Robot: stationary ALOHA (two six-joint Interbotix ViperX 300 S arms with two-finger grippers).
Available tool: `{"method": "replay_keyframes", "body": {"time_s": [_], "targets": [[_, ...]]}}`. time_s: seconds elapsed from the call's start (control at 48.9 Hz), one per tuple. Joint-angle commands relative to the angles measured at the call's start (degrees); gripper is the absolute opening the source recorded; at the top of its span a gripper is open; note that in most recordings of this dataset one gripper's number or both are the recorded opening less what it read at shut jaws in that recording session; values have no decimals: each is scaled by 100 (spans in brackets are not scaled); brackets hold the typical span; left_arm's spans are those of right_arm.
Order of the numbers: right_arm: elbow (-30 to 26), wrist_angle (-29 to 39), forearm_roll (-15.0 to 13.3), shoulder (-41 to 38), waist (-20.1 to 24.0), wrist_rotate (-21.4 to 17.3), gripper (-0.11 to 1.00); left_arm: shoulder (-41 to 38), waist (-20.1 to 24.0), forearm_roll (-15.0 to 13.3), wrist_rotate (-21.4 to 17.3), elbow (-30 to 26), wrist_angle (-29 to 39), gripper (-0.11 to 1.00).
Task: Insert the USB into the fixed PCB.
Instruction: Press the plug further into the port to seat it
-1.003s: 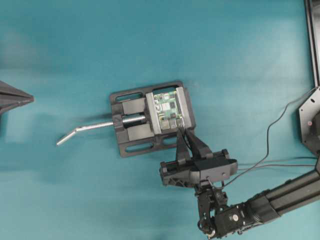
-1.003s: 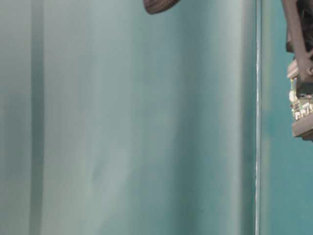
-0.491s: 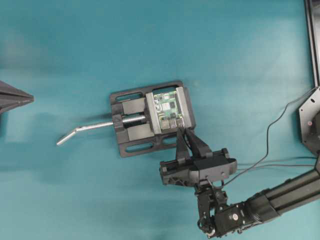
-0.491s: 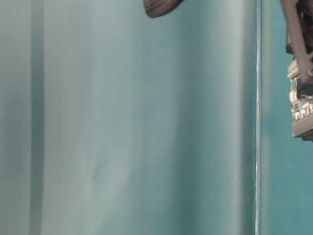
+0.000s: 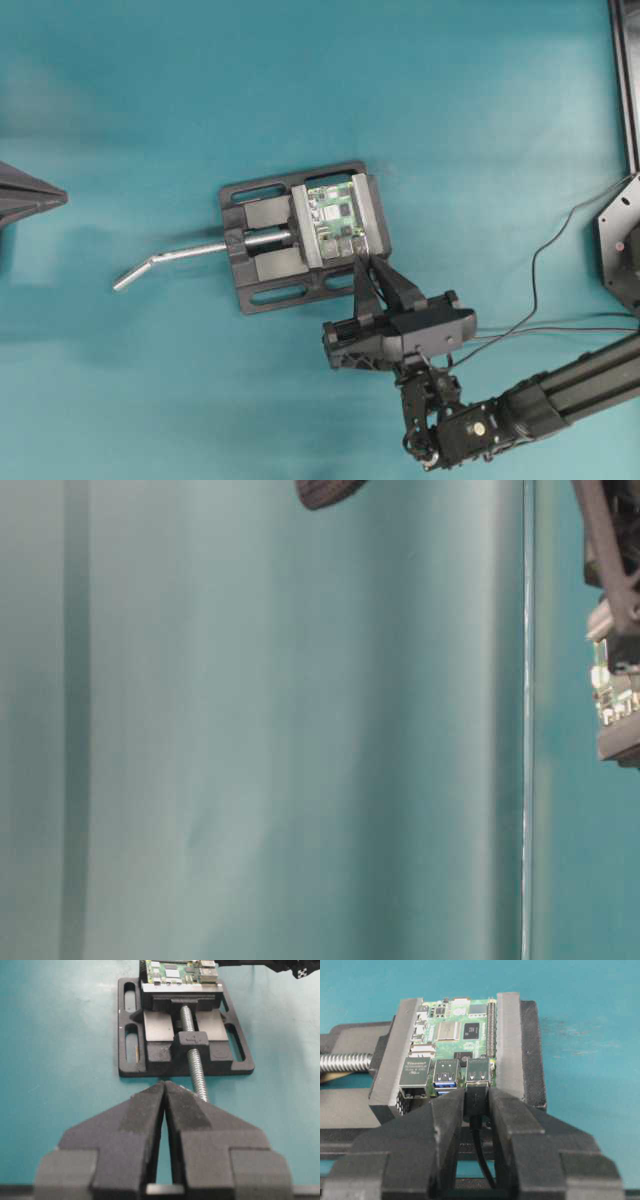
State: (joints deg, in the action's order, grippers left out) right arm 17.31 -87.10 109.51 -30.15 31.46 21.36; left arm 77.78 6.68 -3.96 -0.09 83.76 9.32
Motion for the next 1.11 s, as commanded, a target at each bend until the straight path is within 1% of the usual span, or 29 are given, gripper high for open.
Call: {"method": "replay_keyframes", "body": {"time_s": [0.0,0.225,0.45,0.655,1.085], "targets": [[26,26,-132,237,-554,9,19,-62,-26,18,9,-158,-35,4],[62,44,-123,237,-536,18,19,-62,-26,18,9,-158,-35,4],[97,202,44,246,-483,26,19,-62,-26,18,9,-158,-44,4],[97,202,53,272,-413,35,19,-62,-26,18,9,-149,-35,4],[97,220,62,404,-9,44,19,-62,-26,18,9,-149,-35,4]]}}
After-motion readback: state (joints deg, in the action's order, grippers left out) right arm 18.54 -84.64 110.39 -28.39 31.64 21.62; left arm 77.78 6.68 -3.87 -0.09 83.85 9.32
